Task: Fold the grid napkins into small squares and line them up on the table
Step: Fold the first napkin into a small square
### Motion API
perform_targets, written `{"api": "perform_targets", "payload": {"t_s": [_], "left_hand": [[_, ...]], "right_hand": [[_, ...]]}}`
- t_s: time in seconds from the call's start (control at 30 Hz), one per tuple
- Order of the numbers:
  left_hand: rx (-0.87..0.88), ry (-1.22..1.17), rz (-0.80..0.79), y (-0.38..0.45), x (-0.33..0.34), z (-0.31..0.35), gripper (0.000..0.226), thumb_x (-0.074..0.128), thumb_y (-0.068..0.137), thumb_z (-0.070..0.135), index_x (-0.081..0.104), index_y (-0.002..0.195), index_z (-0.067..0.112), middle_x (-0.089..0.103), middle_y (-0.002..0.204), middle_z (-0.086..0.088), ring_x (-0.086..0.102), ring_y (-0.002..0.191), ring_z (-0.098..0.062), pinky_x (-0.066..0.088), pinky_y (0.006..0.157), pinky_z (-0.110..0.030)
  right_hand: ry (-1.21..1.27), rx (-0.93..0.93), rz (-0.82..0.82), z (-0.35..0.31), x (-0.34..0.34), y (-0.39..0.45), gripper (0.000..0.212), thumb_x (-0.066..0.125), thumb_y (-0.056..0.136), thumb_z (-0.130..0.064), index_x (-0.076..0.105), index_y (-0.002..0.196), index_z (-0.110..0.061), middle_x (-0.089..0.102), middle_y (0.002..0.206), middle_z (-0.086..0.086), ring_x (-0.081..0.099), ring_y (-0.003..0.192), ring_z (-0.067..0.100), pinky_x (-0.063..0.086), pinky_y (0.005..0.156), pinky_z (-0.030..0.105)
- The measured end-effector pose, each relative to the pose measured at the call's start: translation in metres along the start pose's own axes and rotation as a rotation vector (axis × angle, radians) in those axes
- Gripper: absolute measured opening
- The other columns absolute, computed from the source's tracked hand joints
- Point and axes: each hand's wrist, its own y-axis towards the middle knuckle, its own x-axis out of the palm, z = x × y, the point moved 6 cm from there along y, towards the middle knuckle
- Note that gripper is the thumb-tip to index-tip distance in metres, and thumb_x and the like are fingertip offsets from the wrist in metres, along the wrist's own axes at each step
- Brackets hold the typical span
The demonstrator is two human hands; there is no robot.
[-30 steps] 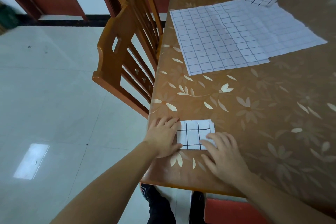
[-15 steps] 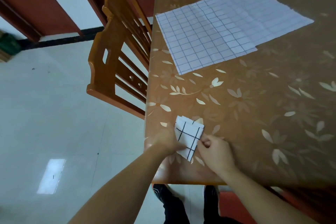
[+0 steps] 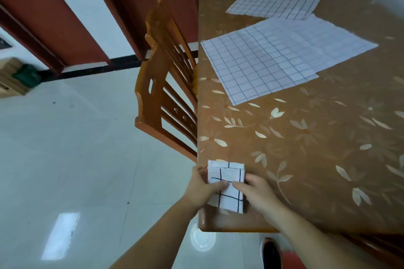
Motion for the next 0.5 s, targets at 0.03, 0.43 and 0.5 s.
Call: {"api": "perform_targets", "payload": {"t_s": [0.03, 0.43, 0.5], "left_hand": [[-0.022, -0.084, -0.042, -0.003, -0.009, 0.0, 0.059, 0.079, 0.078, 0.026, 0.04, 0.123, 0.027, 0.061, 0.118, 0.004, 0.061, 0.106, -0.015, 0.053, 0.091, -0.034], [0.179, -0.352, 0.037, -0.018, -0.2, -0.015, 0.021, 0.067, 0.086, 0.012, 0.069, 0.107, 0.012, 0.075, 0.098, -0.004, 0.072, 0.088, -0.023, 0.06, 0.078, -0.04], [0.224, -0.3, 0.036, -0.008, -0.218, 0.002, 0.021, 0.066, 0.087, 0.012, 0.068, 0.108, 0.016, 0.074, 0.101, -0.002, 0.072, 0.089, -0.02, 0.059, 0.081, -0.039]], "right_hand": [[0.001, -0.009, -0.021, -0.007, 0.01, -0.002, 0.016, 0.059, 0.092, -0.01, 0.07, 0.091, -0.021, 0.075, 0.084, -0.006, 0.07, 0.077, 0.006, 0.051, 0.064, 0.019], [-0.059, -0.026, -0.02, -0.06, 0.197, -0.032, 0.016, 0.06, 0.093, -0.012, 0.066, 0.108, -0.016, 0.075, 0.096, 0.002, 0.073, 0.08, 0.018, 0.057, 0.071, 0.027], [-0.016, -0.053, -0.004, -0.077, 0.202, -0.03, 0.015, 0.056, 0.093, -0.006, 0.066, 0.102, -0.013, 0.074, 0.089, 0.004, 0.071, 0.066, 0.016, 0.056, 0.06, 0.024]]}}
